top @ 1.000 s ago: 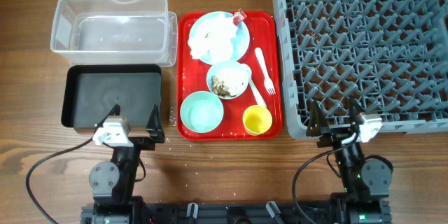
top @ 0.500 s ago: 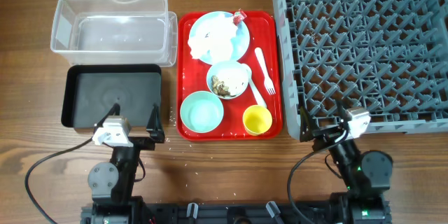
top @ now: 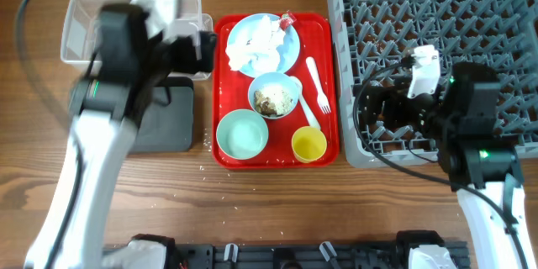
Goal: Sort waste into correct bins and load items into the dishwasher rack
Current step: 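Grasp the white tissue from the blue plate with the left gripper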
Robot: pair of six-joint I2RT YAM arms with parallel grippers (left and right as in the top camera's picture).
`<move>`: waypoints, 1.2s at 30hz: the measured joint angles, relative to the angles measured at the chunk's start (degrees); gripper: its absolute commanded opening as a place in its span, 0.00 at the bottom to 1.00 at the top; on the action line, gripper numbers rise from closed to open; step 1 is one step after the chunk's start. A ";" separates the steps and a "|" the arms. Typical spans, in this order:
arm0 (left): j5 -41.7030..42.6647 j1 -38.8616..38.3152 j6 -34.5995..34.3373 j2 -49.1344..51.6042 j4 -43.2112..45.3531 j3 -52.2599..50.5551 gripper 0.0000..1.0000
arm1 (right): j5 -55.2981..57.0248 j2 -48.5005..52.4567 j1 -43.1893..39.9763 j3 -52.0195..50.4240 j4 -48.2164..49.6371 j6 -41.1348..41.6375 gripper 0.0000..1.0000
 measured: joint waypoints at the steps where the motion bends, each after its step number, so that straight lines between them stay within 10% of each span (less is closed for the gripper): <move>1: -0.74 -1.73 1.05 5.49 -5.38 6.10 1.00 | -1.20 0.72 0.00 0.02 0.17 0.02 1.00; 4: -1.38 -6.56 3.96 24.90 -10.64 25.79 1.00 | -3.87 1.03 0.00 0.02 -0.11 0.00 1.00; 16: -0.17 -12.07 3.58 51.63 3.76 27.08 0.97 | -5.05 1.03 0.00 0.09 -4.13 0.00 1.00; 18: -0.61 -12.07 3.48 53.40 3.78 27.10 0.78 | -5.05 1.03 0.00 0.09 -4.31 0.00 1.00; 22: -1.33 -12.07 3.06 54.73 4.35 27.34 0.04 | -5.05 1.03 0.00 0.09 -4.33 0.00 1.00; 30: -1.42 -11.72 -1.07 54.36 1.01 28.39 0.04 | -5.05 1.03 0.00 0.09 -4.42 0.00 1.00; 36: -1.44 -1.79 -7.98 33.33 -3.26 31.54 0.04 | -5.05 1.03 0.00 0.09 -4.46 0.00 1.00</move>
